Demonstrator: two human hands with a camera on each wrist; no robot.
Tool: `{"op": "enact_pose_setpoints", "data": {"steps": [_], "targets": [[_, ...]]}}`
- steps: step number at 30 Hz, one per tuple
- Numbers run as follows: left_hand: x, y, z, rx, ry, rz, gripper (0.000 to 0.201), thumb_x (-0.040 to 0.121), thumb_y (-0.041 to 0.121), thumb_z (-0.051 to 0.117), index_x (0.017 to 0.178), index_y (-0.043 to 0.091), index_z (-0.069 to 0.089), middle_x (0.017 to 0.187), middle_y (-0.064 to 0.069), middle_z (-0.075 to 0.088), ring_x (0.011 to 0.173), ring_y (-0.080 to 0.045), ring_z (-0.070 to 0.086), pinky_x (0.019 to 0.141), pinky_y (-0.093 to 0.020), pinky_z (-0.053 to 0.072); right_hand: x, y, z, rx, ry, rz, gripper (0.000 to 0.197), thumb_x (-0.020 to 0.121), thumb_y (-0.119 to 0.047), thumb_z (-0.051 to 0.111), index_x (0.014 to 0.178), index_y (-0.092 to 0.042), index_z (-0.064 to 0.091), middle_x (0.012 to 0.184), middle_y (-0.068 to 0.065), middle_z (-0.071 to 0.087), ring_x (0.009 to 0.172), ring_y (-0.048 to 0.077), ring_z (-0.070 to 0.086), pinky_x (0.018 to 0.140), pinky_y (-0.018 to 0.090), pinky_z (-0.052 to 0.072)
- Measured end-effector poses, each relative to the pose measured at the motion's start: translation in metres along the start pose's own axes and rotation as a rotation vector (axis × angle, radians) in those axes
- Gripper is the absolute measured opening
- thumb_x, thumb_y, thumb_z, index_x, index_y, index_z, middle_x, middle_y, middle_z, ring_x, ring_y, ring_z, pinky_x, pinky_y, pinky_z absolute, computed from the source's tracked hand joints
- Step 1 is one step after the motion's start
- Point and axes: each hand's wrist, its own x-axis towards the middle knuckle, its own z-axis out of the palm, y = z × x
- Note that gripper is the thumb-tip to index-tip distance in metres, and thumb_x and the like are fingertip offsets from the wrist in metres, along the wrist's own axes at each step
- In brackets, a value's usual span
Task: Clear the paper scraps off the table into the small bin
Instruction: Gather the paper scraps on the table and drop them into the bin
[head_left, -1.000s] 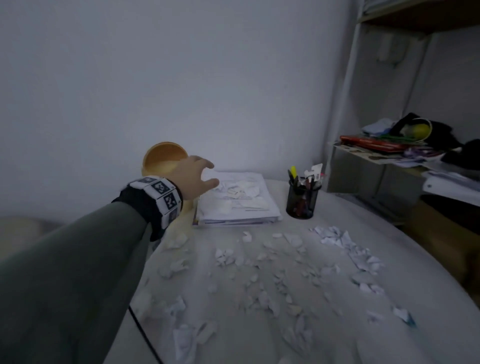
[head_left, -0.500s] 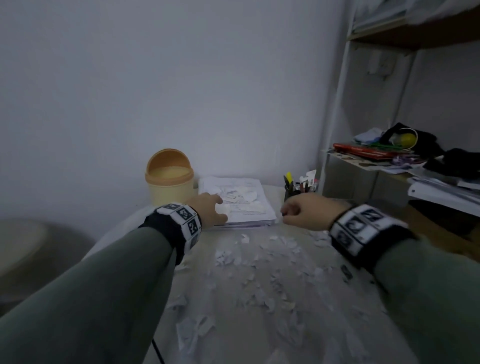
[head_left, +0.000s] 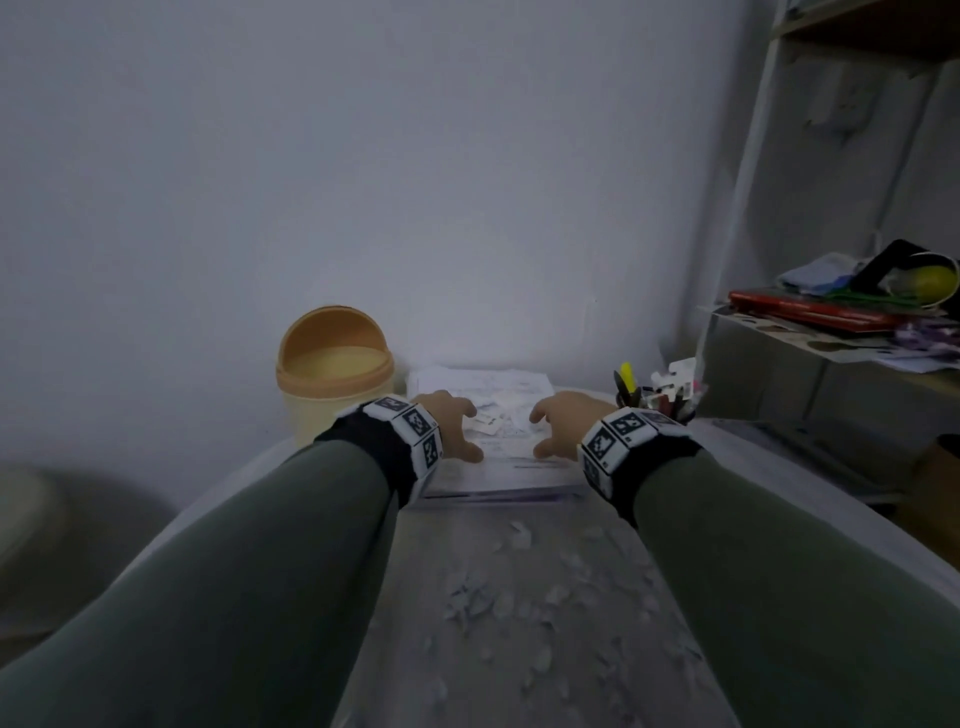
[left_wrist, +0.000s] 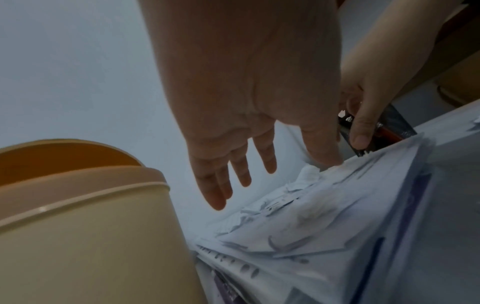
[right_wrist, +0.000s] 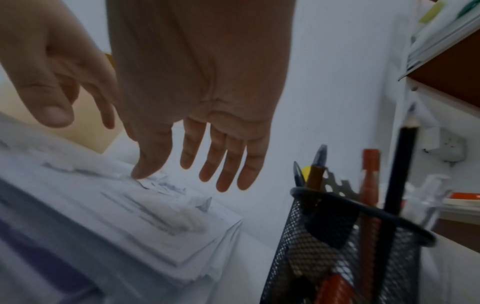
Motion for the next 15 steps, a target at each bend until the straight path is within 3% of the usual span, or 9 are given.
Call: {"op": "enact_pose_setpoints", "data": {"steps": [8,11,15], "targets": [[0.044,0.000,0.003,0.028,-0.108,0.127,0.072,0.084,0.027,0.069,0.146,0.020,0.033,0.155,-0.001,0.028,0.141,-0.019,0.030,0.112,-0.028,0.024,0.052,0.007,0.021,-0.109,-0.084,-0.063,0.083,0.081,-0.035,0.071,0.149,-0.015,0.027,0.154,0.009,0.026,0.140,0.028,0.034,0.113,0.039,0.033],[0.050,-0.003,0.010,0.041,-0.136,0.140,0.073,0.085,0.028,0.068,0.147,0.022,0.031,0.157,0.001,0.025,0.143,-0.018,0.026,0.113,-0.028,0.022,0.056,0.012,0.026,-0.037,-0.096,-0.043,0.077,0.079,-0.034,0.073,0.145,-0.021,0.035,0.152,0.003,0.036,0.138,0.024,0.038,0.112,0.035,0.034],[0.051,-0.009,0.020,0.000,-0.121,0.127,0.076,0.085,0.032,0.067,0.149,0.023,0.027,0.151,0.000,0.038,0.137,-0.019,0.037,0.110,-0.027,0.028,0.054,0.014,0.027,0.017,-0.068,-0.049,0.065,0.077,-0.031,0.076,0.136,-0.022,0.050,0.138,0.002,0.053,0.127,0.022,0.051,0.104,0.030,0.040]]}}
